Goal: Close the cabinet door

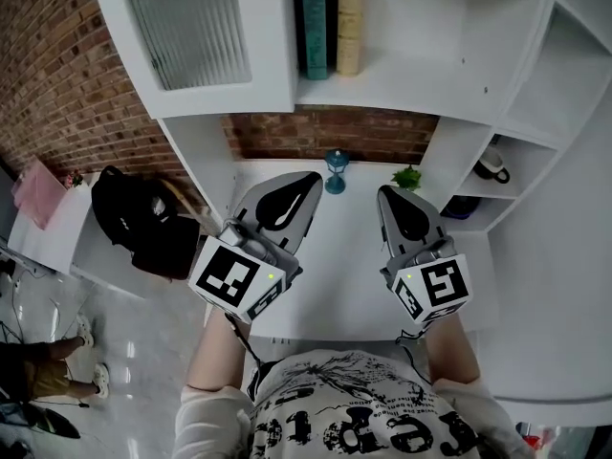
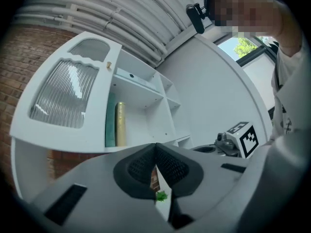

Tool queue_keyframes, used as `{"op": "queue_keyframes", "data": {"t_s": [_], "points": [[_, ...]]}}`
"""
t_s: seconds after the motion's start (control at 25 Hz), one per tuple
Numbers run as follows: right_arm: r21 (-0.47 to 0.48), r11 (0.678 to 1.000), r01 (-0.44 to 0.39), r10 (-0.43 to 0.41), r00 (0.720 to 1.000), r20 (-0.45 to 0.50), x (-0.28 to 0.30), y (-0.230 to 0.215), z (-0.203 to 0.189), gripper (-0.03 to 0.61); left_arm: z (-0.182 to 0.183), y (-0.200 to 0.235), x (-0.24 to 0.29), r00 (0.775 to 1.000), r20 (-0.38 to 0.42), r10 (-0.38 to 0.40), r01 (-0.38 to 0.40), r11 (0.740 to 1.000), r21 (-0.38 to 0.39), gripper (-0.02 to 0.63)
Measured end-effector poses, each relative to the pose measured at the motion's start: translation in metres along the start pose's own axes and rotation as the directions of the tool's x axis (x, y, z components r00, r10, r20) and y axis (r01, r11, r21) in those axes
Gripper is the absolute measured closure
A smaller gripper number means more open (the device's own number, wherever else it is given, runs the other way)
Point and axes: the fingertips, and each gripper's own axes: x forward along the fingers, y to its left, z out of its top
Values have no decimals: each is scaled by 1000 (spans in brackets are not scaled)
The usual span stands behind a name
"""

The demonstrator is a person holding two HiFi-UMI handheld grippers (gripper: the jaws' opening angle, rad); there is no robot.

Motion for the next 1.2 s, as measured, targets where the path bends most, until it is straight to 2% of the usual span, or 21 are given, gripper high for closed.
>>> {"op": "queue_keyframes", "data": {"t_s": [0.28,0.44,0.52,0.72,1.2], "points": [[22,999,-47,47,998,-40,-18,6,-20,563,-43,-24,-19,998,-47,-37,31,992,-123,600],[35,998,-53,55,997,-58,-25,9,-27,563,-51,-32,-21,997,-54,-54,46,988,-145,600],[31,998,-56,58,997,-56,-28,9,-28,565,-51,-34,-20,997,-51,-54,46,988,-148,600],[8,998,-55,56,997,-50,-37,12,-26,565,-52,-42,-17,996,-76,-48,40,994,-101,600],[-17,998,-54,53,996,-69,-41,8,-30,566,-56,-55,-7,993,-86,-86,74,989,-127,600]]}}
